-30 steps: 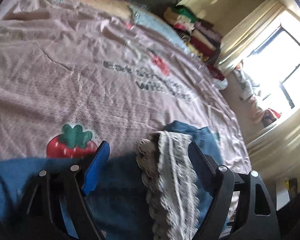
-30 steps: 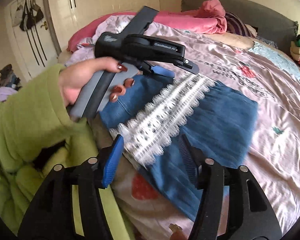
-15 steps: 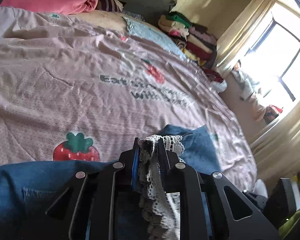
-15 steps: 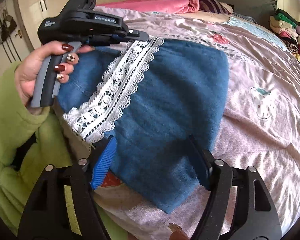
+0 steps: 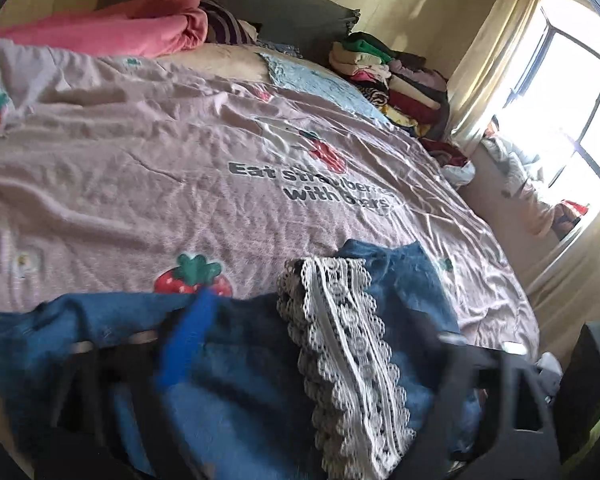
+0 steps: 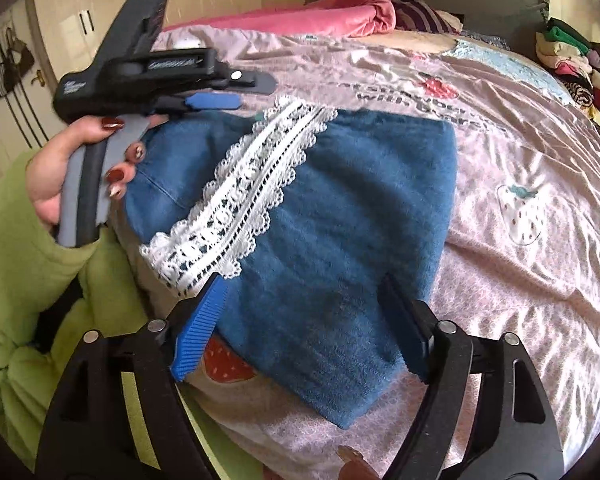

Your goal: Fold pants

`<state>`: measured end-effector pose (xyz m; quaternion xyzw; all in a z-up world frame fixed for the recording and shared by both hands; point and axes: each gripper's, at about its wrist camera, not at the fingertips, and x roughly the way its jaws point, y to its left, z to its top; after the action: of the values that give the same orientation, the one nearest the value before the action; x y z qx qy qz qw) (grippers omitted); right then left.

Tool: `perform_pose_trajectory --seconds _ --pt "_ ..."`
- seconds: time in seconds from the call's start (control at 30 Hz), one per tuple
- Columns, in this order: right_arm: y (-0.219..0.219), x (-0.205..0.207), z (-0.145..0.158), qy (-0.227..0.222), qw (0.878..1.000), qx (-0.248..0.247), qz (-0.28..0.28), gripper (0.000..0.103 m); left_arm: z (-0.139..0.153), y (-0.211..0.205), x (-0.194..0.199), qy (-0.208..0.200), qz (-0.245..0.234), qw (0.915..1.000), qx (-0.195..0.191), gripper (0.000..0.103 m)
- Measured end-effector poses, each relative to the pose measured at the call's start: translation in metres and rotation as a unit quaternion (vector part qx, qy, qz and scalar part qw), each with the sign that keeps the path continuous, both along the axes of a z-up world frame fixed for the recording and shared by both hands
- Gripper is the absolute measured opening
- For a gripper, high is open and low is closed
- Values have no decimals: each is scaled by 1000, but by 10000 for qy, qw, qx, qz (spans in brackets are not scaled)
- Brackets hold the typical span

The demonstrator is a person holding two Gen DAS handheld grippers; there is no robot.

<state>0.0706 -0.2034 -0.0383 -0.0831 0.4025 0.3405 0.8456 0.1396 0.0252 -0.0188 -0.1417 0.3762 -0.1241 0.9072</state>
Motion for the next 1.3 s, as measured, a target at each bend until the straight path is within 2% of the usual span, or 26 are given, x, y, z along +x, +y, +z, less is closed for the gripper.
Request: perform_pose_trajectory --seconds 0.27,0.57,0.83,0.93,1.0,1.03,1.13,1.23,1.3 --pt "-8 -2 13 -172 9997 117 -148 83 17 1 -31 -87 189 9995 253 98" --pt "-24 -1 22 -282 9987 222 -370 86 19 11 -61 -5 269 9996 54 98" --pt "-38 -3 24 -329 9978 297 -495 86 7 -6 -90 222 -119 9997 71 97" --pt "-42 -2 22 -295 9977 312 -527 86 -1 -15 -98 423 -317 9985 -126 96" --pt "-44 -1 20 -273 9975 338 -550 86 -8 -26 -102 565 -527 9968 -182 86" --pt "-45 -1 20 -264 9975 346 -555 86 -11 -30 -103 612 -600 9961 -194 76" --pt "-47 -2 18 -240 9976 358 -540 86 -20 -47 -104 734 -805 9940 -94 71" --pt "-48 -3 17 -224 9977 356 -527 86 -26 -62 -103 769 -956 9924 97 71" --pt "-48 -3 15 -197 9977 383 -517 86 -33 -71 -101 816 -1002 9909 383 56"
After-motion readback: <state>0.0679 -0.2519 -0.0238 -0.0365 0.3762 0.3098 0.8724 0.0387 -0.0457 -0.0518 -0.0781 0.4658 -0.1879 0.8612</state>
